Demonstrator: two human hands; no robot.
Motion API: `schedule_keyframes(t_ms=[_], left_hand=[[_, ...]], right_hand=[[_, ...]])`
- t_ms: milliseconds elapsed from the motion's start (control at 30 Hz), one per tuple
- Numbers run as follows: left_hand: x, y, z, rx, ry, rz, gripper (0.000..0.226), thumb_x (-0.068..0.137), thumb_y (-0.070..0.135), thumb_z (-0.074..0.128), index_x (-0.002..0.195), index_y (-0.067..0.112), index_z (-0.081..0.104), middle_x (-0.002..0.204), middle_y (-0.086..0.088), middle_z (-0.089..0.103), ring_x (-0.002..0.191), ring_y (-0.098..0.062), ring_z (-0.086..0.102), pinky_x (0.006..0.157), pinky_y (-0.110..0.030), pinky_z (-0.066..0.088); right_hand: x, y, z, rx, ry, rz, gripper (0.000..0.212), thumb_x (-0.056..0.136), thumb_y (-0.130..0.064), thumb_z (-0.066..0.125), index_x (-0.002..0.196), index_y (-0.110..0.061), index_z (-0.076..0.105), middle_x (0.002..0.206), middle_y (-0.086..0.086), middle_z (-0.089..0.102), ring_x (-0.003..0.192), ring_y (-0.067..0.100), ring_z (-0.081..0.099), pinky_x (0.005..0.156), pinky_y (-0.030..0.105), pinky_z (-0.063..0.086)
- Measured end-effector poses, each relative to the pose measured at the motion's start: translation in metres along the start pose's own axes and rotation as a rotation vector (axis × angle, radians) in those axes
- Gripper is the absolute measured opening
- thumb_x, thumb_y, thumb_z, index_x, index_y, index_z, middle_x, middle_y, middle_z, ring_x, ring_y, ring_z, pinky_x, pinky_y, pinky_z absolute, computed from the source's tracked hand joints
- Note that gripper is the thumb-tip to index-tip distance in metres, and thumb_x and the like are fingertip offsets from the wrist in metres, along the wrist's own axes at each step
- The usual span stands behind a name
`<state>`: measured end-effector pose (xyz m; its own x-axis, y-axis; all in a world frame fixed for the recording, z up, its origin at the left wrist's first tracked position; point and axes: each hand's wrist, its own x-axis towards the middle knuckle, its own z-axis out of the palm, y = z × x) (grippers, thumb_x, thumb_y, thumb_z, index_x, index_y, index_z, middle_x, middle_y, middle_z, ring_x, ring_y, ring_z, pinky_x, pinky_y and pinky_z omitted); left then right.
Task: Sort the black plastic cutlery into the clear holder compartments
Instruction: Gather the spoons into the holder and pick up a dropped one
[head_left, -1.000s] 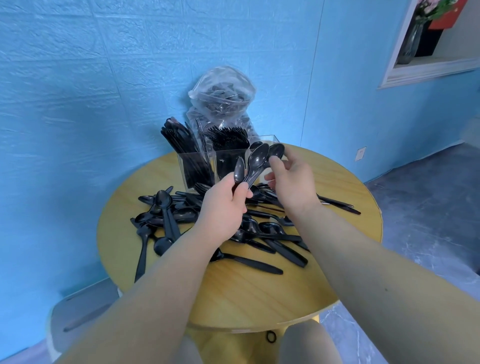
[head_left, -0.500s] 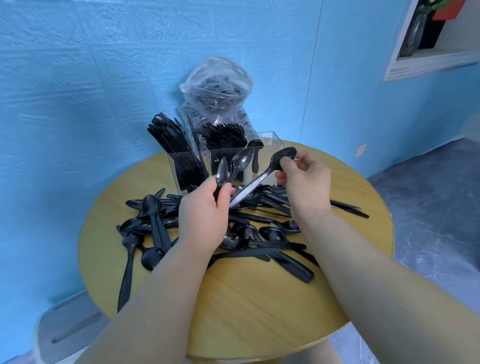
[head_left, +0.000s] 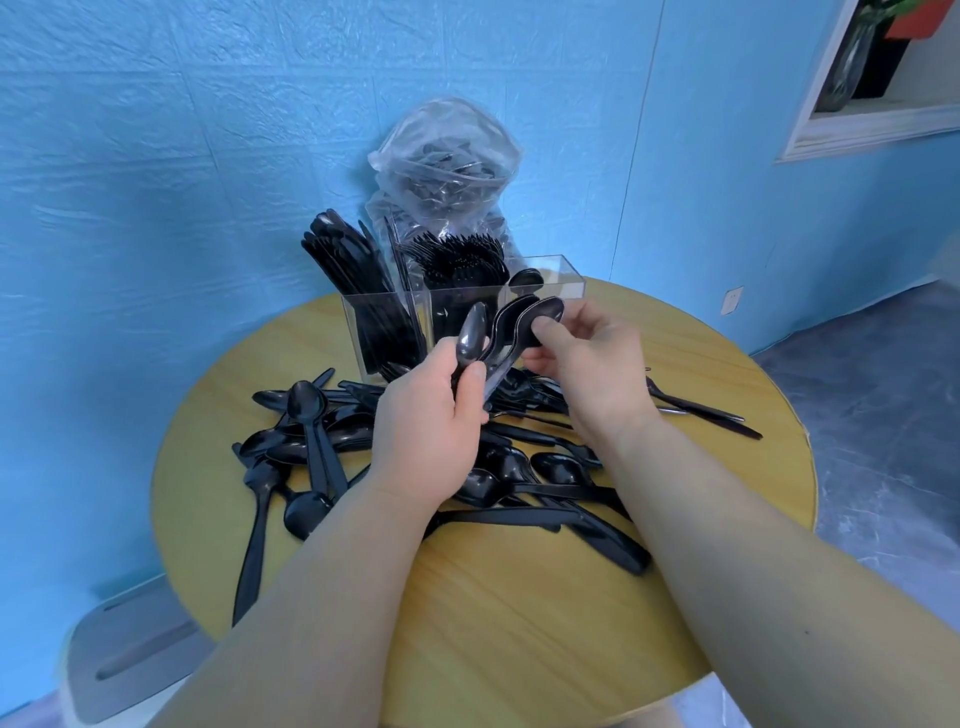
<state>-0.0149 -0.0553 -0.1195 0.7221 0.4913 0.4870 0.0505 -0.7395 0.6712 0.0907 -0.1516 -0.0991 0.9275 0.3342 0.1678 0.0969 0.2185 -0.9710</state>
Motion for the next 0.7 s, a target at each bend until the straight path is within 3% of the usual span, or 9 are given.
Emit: schedule_keyframes(t_ms=[100,167,267,367,500,567,633,700], left_hand=[[-0.001,0.002,0.002,-0.001,-0.04,0.041,0.019,0.099,0.03,0.042,0.109,0.021,0.056,0.079,0.001,0.067,0.071,-0.015,0.062,0.069,-0.044,0.051],[-0.002,0.002,0.001,0.012,-0.06,0.062,0.021,0.098,0.032,0.043,0.108,0.02,0.057,0.081,-0.001,0.067,0.074,-0.017,0.062,0.07,-0.045,0.05],[-0.002,0.002,0.001,0.016,-0.082,0.063,0.022,0.098,0.033,0.042,0.105,0.019,0.057,0.081,-0.001,0.067,0.073,-0.017,0.061,0.069,-0.044,0.05],[-0.002,0.003,0.001,0.022,-0.056,0.051,0.027,0.099,0.03,0.039,0.109,0.014,0.059,0.074,-0.002,0.064,0.071,-0.019,0.061,0.067,-0.044,0.05],[0.003,0.002,-0.001,0.136,0.092,0.006,0.025,0.101,0.028,0.036,0.106,0.021,0.06,0.062,0.008,0.05,0.059,-0.013,0.051,0.052,-0.031,0.036],[0.004,0.002,-0.003,0.168,0.157,-0.009,0.031,0.101,0.031,0.034,0.118,0.028,0.059,0.074,0.009,0.055,0.068,-0.01,0.052,0.056,-0.028,0.039],[0.004,0.004,-0.004,0.209,0.172,-0.009,0.041,0.1,0.036,0.03,0.138,0.032,0.045,0.085,0.009,0.052,0.076,-0.009,0.05,0.058,-0.024,0.037],[0.003,0.005,-0.004,0.224,0.161,0.009,0.047,0.101,0.036,0.024,0.146,0.027,0.034,0.092,0.007,0.047,0.083,-0.013,0.049,0.062,-0.028,0.035]], right_hand=[[-0.002,0.003,0.001,-0.039,-0.008,-0.016,0.017,0.09,-0.004,0.06,0.107,0.0,0.062,0.083,0.012,0.058,0.055,0.009,0.063,0.064,0.023,0.055],[-0.005,0.003,0.002,-0.117,-0.022,-0.054,0.013,0.092,-0.007,0.057,0.099,-0.011,0.067,0.082,0.009,0.064,0.056,0.007,0.062,0.064,0.022,0.054],[-0.007,0.001,0.002,-0.147,-0.017,-0.082,0.024,0.096,-0.008,0.049,0.092,-0.026,0.065,0.076,-0.004,0.068,0.054,0.001,0.057,0.06,0.018,0.049],[-0.009,-0.001,0.0,-0.109,-0.021,-0.066,0.02,0.096,-0.007,0.05,0.103,-0.018,0.065,0.073,-0.005,0.065,0.05,0.0,0.052,0.055,0.015,0.045],[-0.009,-0.001,-0.005,-0.017,0.113,-0.066,0.016,0.094,-0.008,0.054,0.09,-0.017,0.066,0.068,-0.003,0.063,0.048,0.004,0.053,0.054,0.018,0.047],[-0.008,-0.001,-0.009,0.01,0.188,-0.065,0.012,0.093,-0.009,0.055,0.094,-0.009,0.067,0.071,0.001,0.064,0.049,0.005,0.057,0.054,0.019,0.048],[-0.008,0.0,-0.011,0.0,0.239,-0.071,0.01,0.092,-0.01,0.056,0.093,-0.008,0.066,0.072,0.004,0.067,0.05,0.007,0.06,0.056,0.021,0.051],[-0.009,0.0,-0.01,-0.017,0.267,-0.093,0.009,0.092,-0.011,0.056,0.089,-0.012,0.065,0.073,0.006,0.069,0.052,0.008,0.063,0.058,0.024,0.054]])
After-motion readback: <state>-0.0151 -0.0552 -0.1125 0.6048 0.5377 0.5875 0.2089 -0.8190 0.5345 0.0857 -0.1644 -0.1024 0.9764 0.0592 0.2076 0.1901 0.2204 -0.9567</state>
